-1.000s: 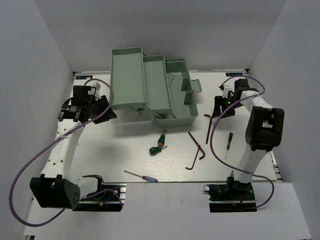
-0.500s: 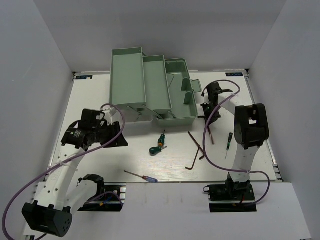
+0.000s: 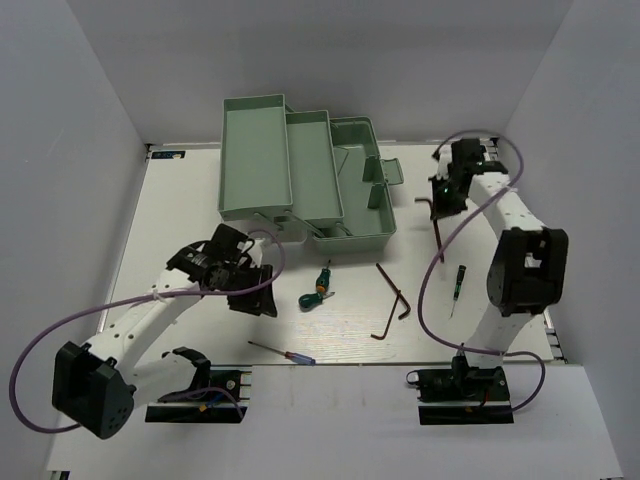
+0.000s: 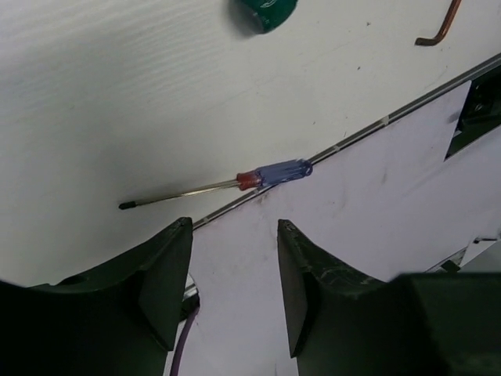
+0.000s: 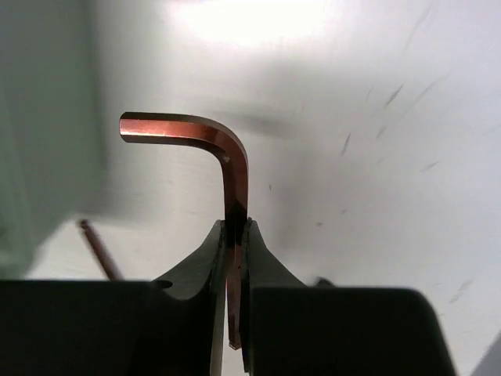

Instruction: Sort the tools into containers

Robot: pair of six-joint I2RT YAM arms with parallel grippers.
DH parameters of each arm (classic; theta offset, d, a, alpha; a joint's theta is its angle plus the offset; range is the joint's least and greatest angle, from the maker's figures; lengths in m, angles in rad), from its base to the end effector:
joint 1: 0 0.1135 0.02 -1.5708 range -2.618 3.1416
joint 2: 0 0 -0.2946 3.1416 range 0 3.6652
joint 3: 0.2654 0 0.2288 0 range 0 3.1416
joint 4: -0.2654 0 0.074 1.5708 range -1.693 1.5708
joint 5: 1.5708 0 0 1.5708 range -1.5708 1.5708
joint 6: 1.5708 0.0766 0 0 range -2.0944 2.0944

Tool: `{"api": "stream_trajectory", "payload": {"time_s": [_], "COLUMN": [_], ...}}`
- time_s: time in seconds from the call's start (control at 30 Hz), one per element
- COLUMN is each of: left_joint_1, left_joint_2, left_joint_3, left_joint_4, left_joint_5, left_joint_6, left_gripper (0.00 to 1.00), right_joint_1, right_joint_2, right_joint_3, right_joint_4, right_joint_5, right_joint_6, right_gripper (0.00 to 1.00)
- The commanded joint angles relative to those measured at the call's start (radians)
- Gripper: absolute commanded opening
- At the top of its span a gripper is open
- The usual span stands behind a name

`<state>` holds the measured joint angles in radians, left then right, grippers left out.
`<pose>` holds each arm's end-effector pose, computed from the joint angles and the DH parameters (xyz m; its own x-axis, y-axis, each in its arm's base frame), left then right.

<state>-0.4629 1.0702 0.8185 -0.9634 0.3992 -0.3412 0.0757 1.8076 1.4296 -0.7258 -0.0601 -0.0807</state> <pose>0.1278 -0.0971 0.2396 -0.9686 0.1388 -0.2063 0.2212 0.8600 -0.4599 0.3828 0.0336 0.2398 -0.8792 -0.1474 -0.4531 -0.1739 0.9846 0.0172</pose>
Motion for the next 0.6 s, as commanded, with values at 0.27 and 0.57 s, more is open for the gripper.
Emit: {"api": "stream_trajectory", "payload": {"time_s": [0.27, 0.57], "left_joint_1": [-0.292, -0.448], "left_joint_2": [0.351, 0.710], "left_joint_3": [0.344, 0.545], "left_joint_4": [0.419, 0.598], "left_joint_5": [-0.051, -0.167], "left_joint_6": [0.120, 0.100], "left_gripper": [0.71, 0.75], "right_joint_1": [0.119, 0.191], "right_joint_2": [0.034, 0.326], "right_joint_3": [0.497, 0.673], "right_joint_4": [-0.018, 0.062], "right_joint_5": [-0.426, -0.419], "right_joint_6": [0.142, 0.282], "right_gripper": [0.00, 0.16]}}
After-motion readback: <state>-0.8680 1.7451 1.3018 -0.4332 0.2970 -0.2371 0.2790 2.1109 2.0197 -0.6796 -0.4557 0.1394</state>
